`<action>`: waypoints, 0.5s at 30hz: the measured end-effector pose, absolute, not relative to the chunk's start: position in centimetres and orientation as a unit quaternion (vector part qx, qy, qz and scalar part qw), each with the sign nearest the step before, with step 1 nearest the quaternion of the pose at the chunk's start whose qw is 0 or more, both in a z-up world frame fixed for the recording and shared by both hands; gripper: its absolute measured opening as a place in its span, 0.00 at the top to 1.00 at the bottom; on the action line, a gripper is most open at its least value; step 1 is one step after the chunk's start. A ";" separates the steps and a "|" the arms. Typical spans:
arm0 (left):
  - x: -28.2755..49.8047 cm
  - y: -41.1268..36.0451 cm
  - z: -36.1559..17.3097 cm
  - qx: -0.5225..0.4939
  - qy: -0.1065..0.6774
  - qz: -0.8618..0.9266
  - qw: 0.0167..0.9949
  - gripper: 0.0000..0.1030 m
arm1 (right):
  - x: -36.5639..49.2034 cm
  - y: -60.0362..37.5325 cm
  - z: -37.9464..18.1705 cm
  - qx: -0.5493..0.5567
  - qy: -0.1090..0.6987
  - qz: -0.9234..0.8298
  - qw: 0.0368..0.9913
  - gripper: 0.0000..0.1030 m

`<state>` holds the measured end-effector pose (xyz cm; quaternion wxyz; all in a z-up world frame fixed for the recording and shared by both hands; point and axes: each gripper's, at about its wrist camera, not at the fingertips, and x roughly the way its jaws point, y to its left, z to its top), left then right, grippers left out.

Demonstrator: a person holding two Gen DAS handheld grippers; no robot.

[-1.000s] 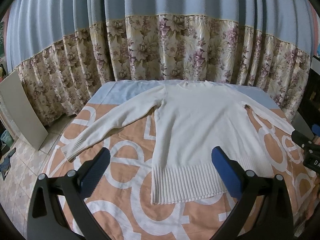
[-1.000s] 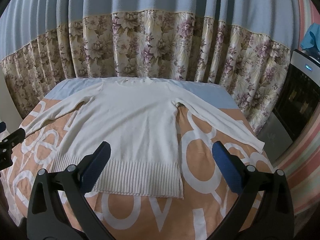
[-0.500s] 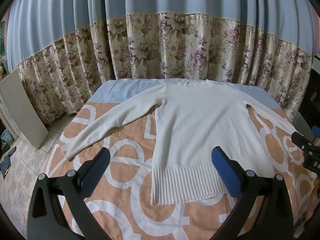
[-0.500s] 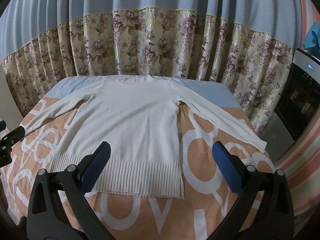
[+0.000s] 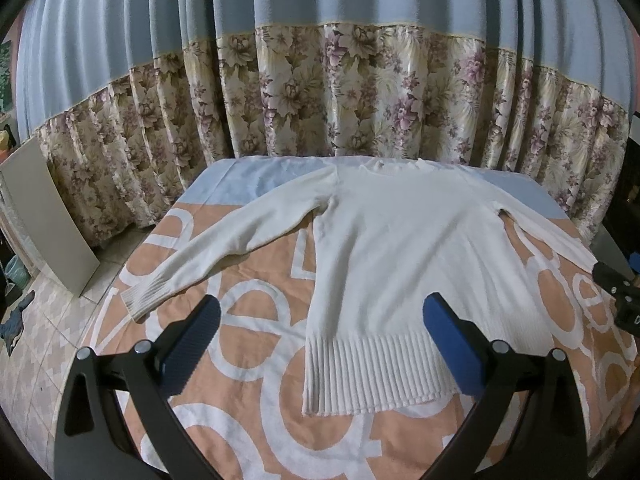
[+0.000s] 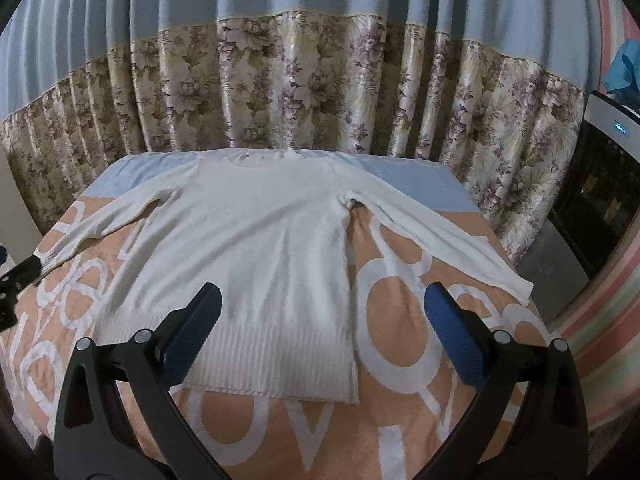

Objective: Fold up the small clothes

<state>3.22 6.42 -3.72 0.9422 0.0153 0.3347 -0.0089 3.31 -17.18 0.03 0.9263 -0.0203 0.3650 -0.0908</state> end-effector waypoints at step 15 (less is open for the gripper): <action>7.1 6.2 -6.2 0.032 0.363 0.000 0.931 0.02 | 4.4 -26.7 -1.1 0.009 0.367 -0.121 0.922 0.03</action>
